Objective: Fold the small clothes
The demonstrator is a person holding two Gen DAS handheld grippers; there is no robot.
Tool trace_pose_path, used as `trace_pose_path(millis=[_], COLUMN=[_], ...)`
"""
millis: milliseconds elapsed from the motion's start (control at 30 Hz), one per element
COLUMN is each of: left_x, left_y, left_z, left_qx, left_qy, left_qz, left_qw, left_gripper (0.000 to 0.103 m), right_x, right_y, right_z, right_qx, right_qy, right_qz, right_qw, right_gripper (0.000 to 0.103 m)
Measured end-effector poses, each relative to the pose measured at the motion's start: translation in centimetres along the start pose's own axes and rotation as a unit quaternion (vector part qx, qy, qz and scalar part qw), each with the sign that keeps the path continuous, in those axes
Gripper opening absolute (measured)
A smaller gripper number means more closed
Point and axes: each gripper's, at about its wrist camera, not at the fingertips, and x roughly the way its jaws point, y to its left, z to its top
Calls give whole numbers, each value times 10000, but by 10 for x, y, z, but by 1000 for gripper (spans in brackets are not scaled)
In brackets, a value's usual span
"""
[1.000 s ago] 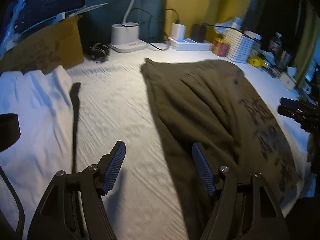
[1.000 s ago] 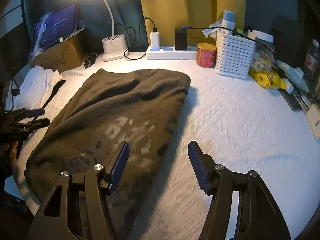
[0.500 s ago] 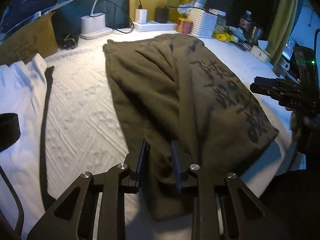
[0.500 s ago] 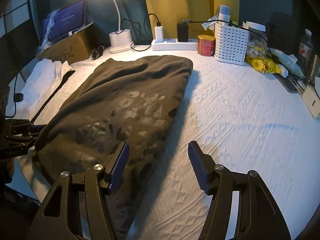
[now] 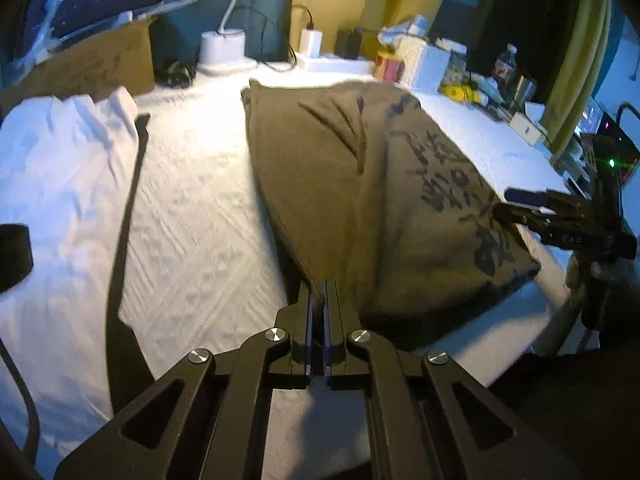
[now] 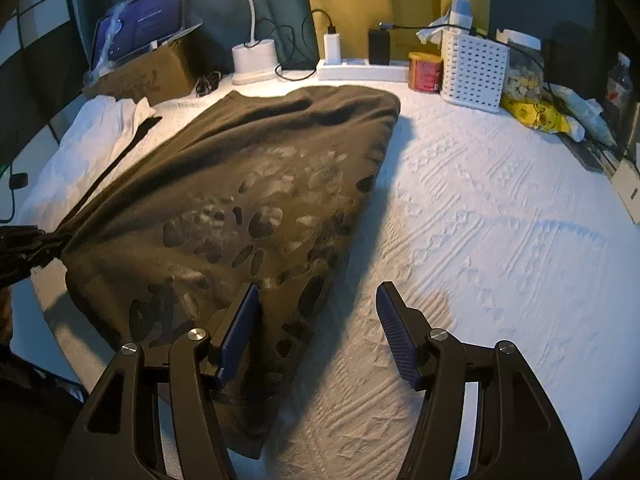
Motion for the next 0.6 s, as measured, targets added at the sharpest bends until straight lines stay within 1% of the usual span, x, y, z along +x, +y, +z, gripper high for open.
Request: trace_pose_path(millis=[133, 200, 267, 300, 333, 367, 400, 433, 500, 600], left_x=[-3, -9, -15, -17, -19, -21, -23, -23, -19, -1], left_y=[2, 1, 0, 0, 0, 0, 1, 1, -2, -5], left_z=[0, 4, 10, 12, 14, 16, 19, 21, 26, 28], left_qx=[-144, -98, -91, -99, -108, -132, -187, -227, -232, -154], left_qy=[60, -24, -185, -275, -382, -506, -648, -738, -789, -586], left_qz=[52, 188, 327, 417, 492, 510, 429, 346, 182, -74], left_qw=[9999, 9998, 9993, 9987, 9980, 9973, 9968, 9964, 9964, 9981], left_gripper=[3, 4, 7, 18, 42, 56, 75, 78, 78, 78], right_x=[5, 6, 6, 6, 6, 5, 4, 3, 0, -5], right_y=[9, 10, 9, 9, 9, 8, 8, 9, 11, 12], right_z=[-4, -5, -5, -6, -7, -8, -10, -11, -17, -23], right_qx=[-155, -173, -148, -129, -110, -69, 18, 101, 185, 264], right_qy=[105, 120, 120, 116, 111, 85, 41, 3, -64, -133], right_qz=[77, 96, 114, 112, 112, 105, 90, 96, 170, 242], right_qw=[9998, 9997, 9998, 9998, 9998, 9999, 9999, 9999, 9997, 9993], right_gripper=[65, 65, 65, 65, 65, 65, 65, 65, 64, 64])
